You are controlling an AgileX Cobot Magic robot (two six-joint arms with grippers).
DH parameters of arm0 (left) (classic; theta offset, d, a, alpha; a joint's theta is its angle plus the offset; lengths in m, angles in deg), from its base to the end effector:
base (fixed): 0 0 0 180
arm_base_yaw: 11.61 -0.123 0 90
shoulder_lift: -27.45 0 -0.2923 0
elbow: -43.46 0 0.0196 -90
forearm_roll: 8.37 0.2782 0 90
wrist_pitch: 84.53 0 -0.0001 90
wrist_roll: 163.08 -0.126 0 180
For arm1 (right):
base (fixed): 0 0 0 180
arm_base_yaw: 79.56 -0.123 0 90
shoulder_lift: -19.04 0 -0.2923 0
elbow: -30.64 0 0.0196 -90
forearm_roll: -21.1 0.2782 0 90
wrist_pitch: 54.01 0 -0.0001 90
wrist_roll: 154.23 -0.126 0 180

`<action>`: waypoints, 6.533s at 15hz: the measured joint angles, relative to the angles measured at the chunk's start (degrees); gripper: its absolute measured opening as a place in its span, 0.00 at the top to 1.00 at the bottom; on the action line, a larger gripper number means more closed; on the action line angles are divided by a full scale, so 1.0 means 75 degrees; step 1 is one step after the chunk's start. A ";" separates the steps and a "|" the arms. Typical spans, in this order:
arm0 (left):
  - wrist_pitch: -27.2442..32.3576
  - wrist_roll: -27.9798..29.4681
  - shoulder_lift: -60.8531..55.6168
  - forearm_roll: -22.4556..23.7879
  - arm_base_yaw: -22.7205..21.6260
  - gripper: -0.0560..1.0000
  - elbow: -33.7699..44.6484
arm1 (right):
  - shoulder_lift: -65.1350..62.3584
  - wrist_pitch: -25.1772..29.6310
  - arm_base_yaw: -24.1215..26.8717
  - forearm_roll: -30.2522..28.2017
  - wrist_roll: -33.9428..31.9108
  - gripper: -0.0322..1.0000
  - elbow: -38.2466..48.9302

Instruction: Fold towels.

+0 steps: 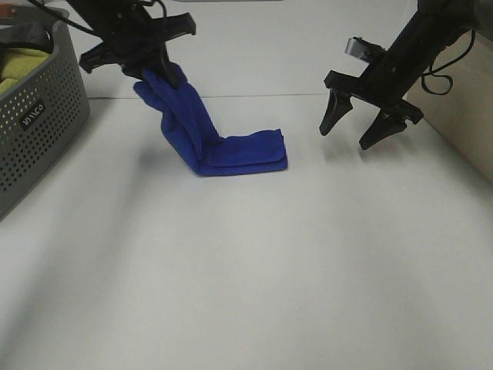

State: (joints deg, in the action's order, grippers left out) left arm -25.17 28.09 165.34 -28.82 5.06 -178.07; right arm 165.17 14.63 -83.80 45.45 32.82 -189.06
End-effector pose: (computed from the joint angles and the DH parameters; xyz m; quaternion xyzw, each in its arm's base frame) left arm 0.5141 -0.1935 0.1996 -0.0101 0.9637 -0.2132 0.1604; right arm 0.5237 0.0874 0.1105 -0.0281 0.9786 0.1984 0.0469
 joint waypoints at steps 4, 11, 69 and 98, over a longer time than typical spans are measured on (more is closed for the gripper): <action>-0.0940 0.0649 0.0443 -0.0267 0.0649 0.84 0.0000 | 0.0000 0.0023 0.0000 0.0138 0.0000 0.25 0.0000; -0.2070 0.1398 0.1031 -0.1513 0.0955 0.38 0.0000 | 0.0000 0.0061 0.0000 0.0451 0.0015 0.25 0.0000; 0.1390 -0.2330 -1.3995 0.0810 -0.0795 0.34 0.9572 | -1.3079 -0.0344 -0.1345 -0.1635 -0.0183 0.25 1.0122; 0.0275 -0.3407 -1.5623 0.0795 -0.1963 0.34 1.1994 | -1.6478 -0.0993 -0.0328 -0.2124 0.0000 0.25 1.1727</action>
State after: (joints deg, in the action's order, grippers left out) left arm -23.11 2.54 48.17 -22.86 -9.67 -88.12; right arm 41.59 7.19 -86.26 29.52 32.82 -101.11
